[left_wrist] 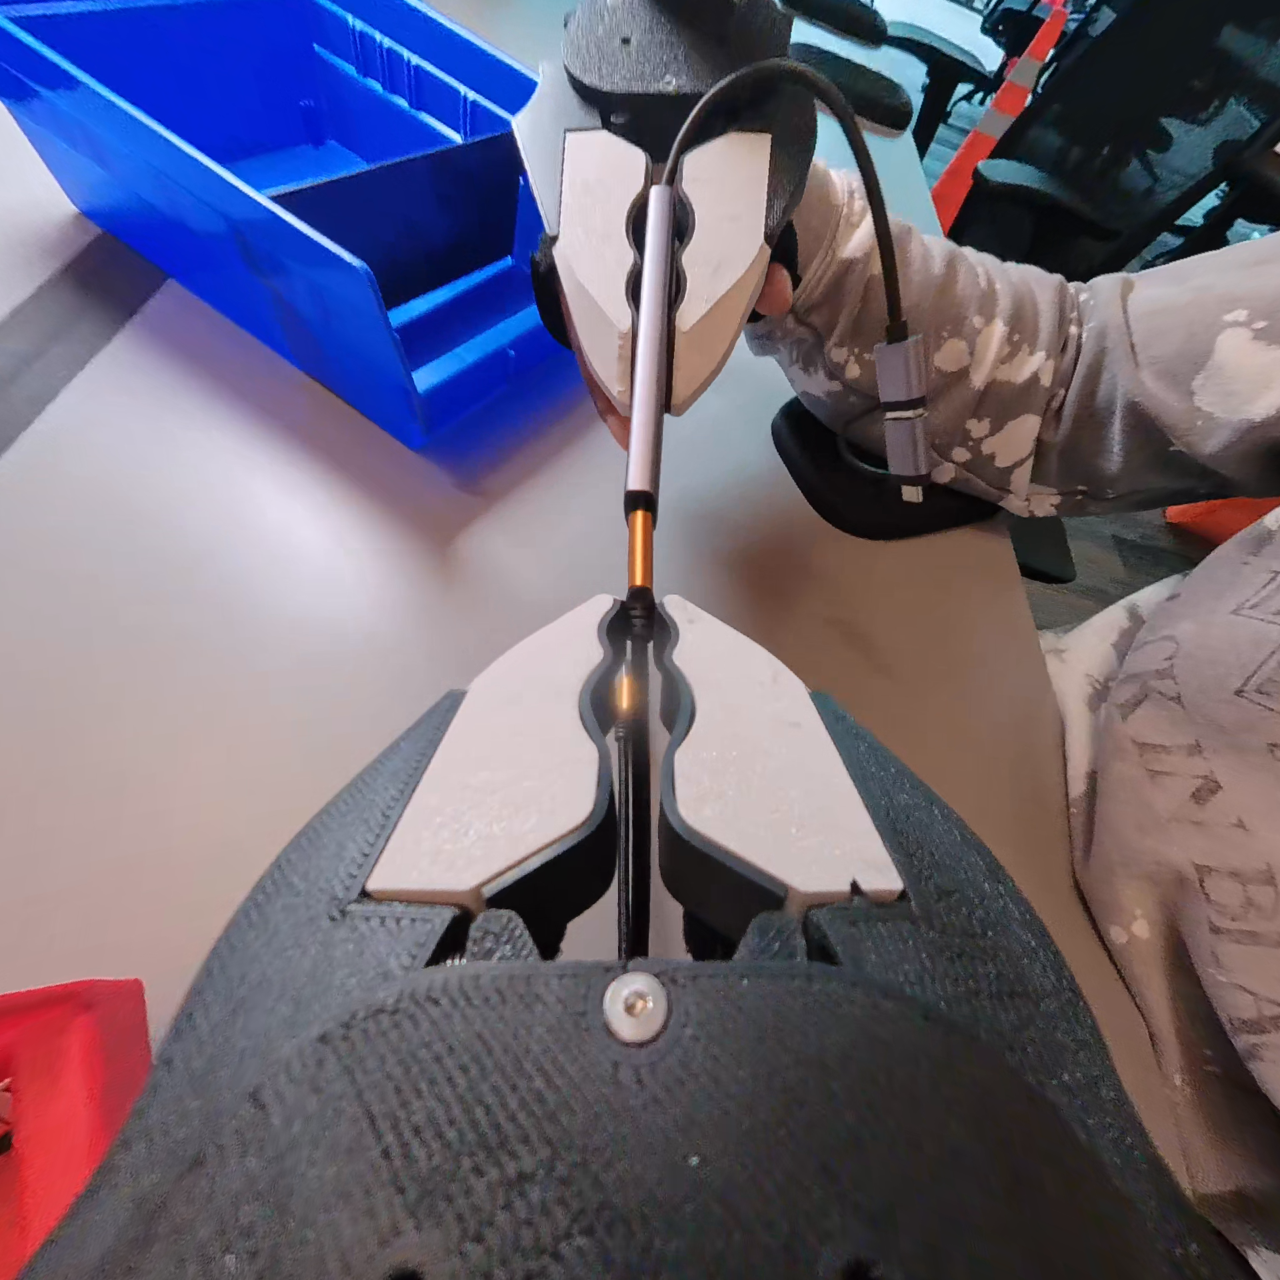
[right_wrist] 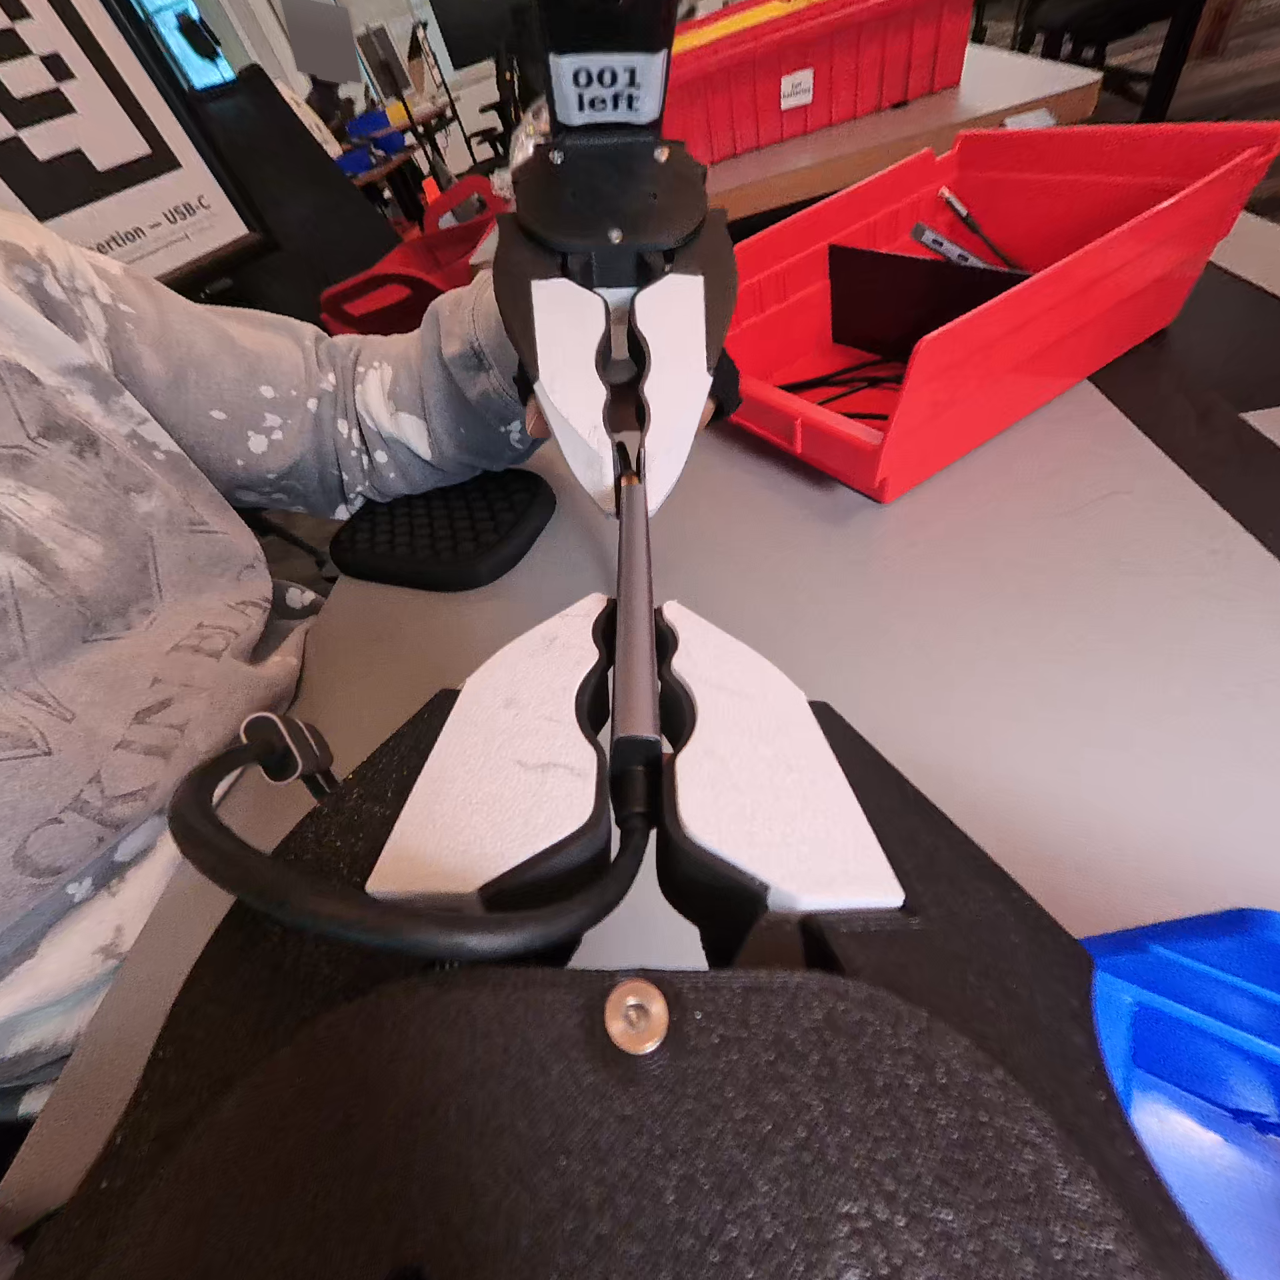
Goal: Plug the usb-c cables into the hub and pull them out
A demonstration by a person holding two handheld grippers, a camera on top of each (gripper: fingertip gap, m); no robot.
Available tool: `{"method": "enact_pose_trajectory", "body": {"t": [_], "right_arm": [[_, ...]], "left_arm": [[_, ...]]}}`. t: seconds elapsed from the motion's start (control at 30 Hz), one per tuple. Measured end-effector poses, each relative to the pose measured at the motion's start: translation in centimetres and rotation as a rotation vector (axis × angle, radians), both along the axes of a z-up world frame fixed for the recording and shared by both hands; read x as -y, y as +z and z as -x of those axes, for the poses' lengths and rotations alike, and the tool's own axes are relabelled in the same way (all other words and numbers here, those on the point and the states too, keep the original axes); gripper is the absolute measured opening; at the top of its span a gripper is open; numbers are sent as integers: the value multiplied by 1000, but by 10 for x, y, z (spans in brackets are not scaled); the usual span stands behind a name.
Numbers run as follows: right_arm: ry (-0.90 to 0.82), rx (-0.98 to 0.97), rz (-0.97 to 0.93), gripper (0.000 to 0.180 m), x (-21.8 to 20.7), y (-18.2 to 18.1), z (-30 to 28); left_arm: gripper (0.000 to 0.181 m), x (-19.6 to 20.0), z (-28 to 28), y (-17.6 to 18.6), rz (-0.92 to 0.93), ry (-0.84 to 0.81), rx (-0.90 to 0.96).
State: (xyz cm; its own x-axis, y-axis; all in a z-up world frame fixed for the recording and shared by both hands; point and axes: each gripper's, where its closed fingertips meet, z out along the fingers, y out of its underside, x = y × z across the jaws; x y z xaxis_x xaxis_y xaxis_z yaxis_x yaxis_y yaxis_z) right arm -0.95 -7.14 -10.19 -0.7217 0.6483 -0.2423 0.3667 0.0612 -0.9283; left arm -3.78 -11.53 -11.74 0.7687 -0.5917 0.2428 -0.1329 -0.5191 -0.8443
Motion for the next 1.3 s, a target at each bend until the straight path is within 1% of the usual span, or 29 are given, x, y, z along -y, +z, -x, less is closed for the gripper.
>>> {"method": "enact_pose_trajectory", "body": {"t": [0.17,0.3,0.4,0.5,0.67,0.7,0.73,0.83,0.87,0.93,0.97,1.03,1.1,1.17,1.23,1.3], "right_arm": [[22,38,-42,9,3,-7,-3],[40,68,-68,9,7,-16,-4],[43,72,-55,9,6,-16,-5],[40,77,-59,9,5,-18,-5],[24,37,-52,9,7,-10,-1],[28,28,-45,9,9,-7,0],[29,28,-50,9,11,-6,0],[25,29,-107,9,18,-7,1],[27,29,-119,9,21,-6,2],[8,18,-156,9,24,-5,6],[-7,0,-165,9,23,-2,7],[-40,-30,-159,10,19,6,9],[-82,-52,-159,17,10,13,9],[-118,-82,-139,21,2,20,10],[-146,-119,-121,26,-3,28,11],[-135,-183,-94,28,-1,39,9]], "left_arm": [[7,4,-3,-7,54,-31,-10],[7,7,-6,-21,99,-60,-53],[7,6,-7,-21,97,-59,-37],[7,5,-7,-25,89,-61,-62],[8,2,-3,-17,33,-50,-22],[9,1,-4,-12,14,-51,8],[14,1,-5,-10,2,-47,23],[25,-2,-10,-9,-30,-44,-10],[23,-2,-14,-7,-41,-51,-8],[10,-5,-15,-5,-70,-37,-39],[10,-6,-13,-3,-89,-27,-47],[10,-5,-9,4,-95,-20,3],[10,-5,-2,8,-98,-7,47],[10,-4,1,13,-89,-7,134],[10,-2,0,22,-64,-23,293],[10,3,-3,33,-13,-76,484]]}}
